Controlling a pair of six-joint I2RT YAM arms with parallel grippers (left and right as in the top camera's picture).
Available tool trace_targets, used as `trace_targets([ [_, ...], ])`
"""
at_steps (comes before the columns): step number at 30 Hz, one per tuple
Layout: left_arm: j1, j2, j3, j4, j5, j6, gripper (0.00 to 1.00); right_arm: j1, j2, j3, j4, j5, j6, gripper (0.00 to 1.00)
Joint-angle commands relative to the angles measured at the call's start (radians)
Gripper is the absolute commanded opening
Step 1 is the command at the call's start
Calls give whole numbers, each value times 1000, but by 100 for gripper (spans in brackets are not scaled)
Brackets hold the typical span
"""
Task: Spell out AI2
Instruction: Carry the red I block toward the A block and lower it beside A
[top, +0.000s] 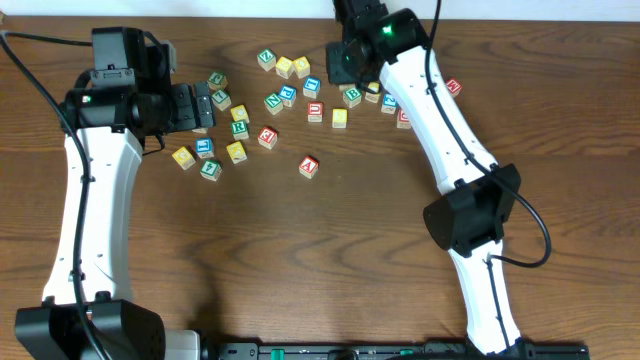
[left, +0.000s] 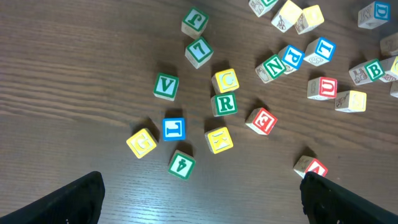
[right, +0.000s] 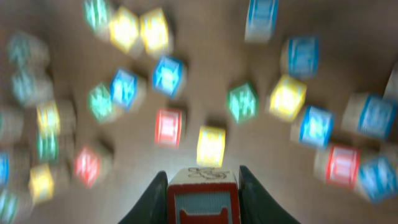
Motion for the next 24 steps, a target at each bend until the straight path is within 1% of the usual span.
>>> trace_targets([
  [1,1,0,-2,-2,-2,-2,100,7,10,-2,-108,-89,-26,20],
  [4,0,0,-2,-2,-2,-2,100,14,25,-2,-217,-89,-64,20],
  [9,1,0,-2,-2,-2,-2,100,38,62,-17,-317,-88,-127,19],
  [11,1,0,-2,-2,-2,-2,99,50,66,-48,-320,-87,-142,18],
  [14,1,0,-2,-2,-2,-2,99,64,66,-113,-313,-55,-142,20],
  [19,1,0,-2,-2,-2,-2,100,71,66,-233,-229,-55,-183,15],
  [24,0,0,-2,-2,-2,-2,100,73,66,-306,-169,-60,-218,18],
])
